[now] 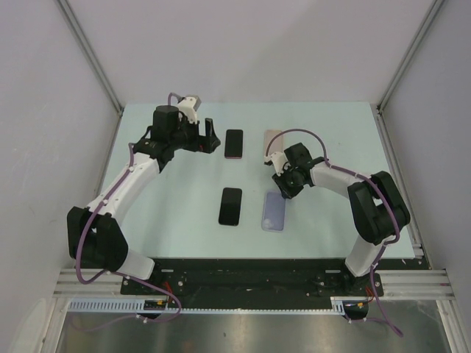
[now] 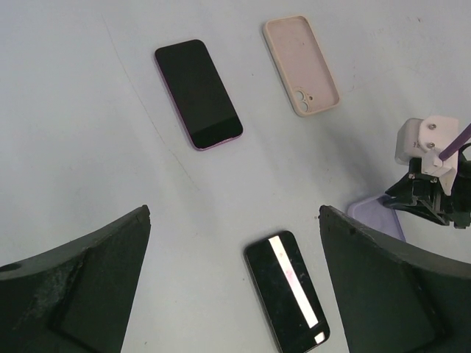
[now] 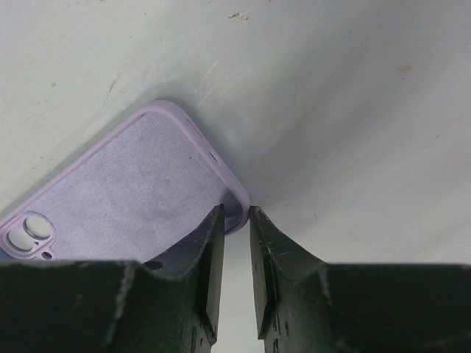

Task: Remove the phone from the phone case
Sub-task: Adjust the phone case at the center of the board.

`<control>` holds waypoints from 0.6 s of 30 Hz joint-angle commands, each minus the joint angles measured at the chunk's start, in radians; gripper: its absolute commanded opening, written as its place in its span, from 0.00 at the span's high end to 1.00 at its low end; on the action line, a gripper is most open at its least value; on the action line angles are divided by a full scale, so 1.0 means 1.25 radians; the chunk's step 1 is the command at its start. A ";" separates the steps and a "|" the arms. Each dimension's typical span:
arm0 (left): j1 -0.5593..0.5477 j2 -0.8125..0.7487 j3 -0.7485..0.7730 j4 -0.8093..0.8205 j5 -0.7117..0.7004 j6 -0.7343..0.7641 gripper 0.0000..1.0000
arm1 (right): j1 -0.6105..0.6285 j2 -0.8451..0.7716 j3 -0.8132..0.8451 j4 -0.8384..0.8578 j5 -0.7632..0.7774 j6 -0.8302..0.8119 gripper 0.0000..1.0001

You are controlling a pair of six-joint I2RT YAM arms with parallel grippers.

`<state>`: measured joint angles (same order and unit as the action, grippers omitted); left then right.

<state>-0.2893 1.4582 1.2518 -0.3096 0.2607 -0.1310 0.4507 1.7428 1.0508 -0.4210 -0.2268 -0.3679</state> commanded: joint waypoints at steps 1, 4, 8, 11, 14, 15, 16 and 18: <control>0.007 -0.035 -0.005 0.016 0.010 0.009 0.00 | 0.005 0.002 0.001 0.029 0.027 -0.010 0.76; 0.007 -0.031 -0.007 0.018 0.010 0.009 0.00 | 0.005 -0.001 0.001 0.034 0.033 -0.011 0.76; 0.008 -0.027 -0.012 0.018 0.018 0.007 0.00 | 0.005 -0.003 0.001 0.043 0.040 -0.017 0.76; 0.007 -0.026 -0.017 0.021 0.018 0.005 0.00 | 0.005 -0.004 0.001 0.052 0.040 -0.020 0.76; 0.007 -0.028 -0.020 0.024 0.018 0.005 0.00 | 0.005 0.000 0.001 0.057 0.042 -0.022 0.77; 0.007 -0.028 -0.022 0.024 0.021 0.005 0.00 | 0.006 0.000 0.001 0.059 0.042 -0.022 0.76; 0.007 -0.029 -0.025 0.024 0.021 0.003 0.00 | 0.006 0.000 0.001 0.062 0.038 -0.023 0.77; 0.007 -0.028 -0.026 0.026 0.023 0.003 0.00 | 0.005 0.001 0.001 0.066 0.033 -0.025 0.76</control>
<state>-0.2886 1.4578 1.2289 -0.3077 0.2687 -0.1314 0.4526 1.7428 1.0508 -0.3801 -0.1905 -0.3794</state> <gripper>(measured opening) 0.996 0.237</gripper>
